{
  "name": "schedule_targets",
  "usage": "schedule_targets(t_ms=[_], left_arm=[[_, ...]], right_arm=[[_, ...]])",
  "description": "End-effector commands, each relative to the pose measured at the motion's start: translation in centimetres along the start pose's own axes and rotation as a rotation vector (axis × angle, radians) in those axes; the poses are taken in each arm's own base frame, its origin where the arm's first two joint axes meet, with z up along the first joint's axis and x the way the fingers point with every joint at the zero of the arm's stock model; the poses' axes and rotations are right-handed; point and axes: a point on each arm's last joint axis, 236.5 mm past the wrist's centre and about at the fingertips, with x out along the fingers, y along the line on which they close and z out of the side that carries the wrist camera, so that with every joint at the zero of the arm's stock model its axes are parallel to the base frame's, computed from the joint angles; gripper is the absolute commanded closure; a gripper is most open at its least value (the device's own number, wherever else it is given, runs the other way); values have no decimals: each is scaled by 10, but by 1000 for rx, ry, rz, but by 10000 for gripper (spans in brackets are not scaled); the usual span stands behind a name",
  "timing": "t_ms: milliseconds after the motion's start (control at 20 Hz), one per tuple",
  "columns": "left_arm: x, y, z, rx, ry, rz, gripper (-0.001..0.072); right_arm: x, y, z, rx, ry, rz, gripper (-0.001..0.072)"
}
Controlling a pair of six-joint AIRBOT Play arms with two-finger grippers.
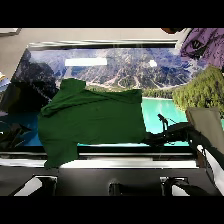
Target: Fold the clothes and pants, and hang the long-sleeved shirts on hangers.
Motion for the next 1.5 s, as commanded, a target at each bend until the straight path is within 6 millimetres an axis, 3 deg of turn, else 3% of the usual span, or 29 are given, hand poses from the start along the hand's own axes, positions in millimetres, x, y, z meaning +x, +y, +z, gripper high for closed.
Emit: schedule_targets(t_ms=[0, 150, 300, 400, 650, 950, 1000, 1050, 1100, 1250, 1300, 1400, 1450], left_arm=[[16, 10, -8, 52, -17, -34, 76], [31, 17, -21, 36, 29, -36, 77], [34, 18, -20, 39, 28, -41, 78], [36, 15, -21, 49, 34, -51, 110], [60, 7, -35, 79, 128, -61, 110], [72, 0, -33, 108, 125, -55, 119], [72, -3, -37, 109, 140, -62, 154], [71, -6, -41, 114, 160, -76, 317], [70, -12, -46, 118, 179, -101, 387], [66, -32, -55, 117, 214, -189, 412], [64, -38, -57, 109, 220, -213, 579], [60, -48, -58, 108, 224, -253, 688], [58, -53, -58, 116, 223, -263, 689]], right_arm=[[-9, 8, 1, -16, -24, 0, 683], [-16, 13, 4, -42, -54, -4, 683], [-22, 17, 7, -58, -79, -5, 683], [-25, 19, 10, -67, -98, -9, 683], [-25, 19, 10, -70, -103, -10, 683], [-25, 19, 11, -70, -104, -10, 683], [-25, 19, 11, -69, -104, -10, 683], [-25, 19, 11, -65, -104, -10, 683], [-25, 19, 11, -61, -104, -10, 683], [-26, 18, 13, -39, -115, -12, 683], [-26, 19, 14, -40, -118, -12, 683], [-32, 24, 22, -51, -134, -9, 683], [-38, 29, 30, -67, -152, -7, 684]])
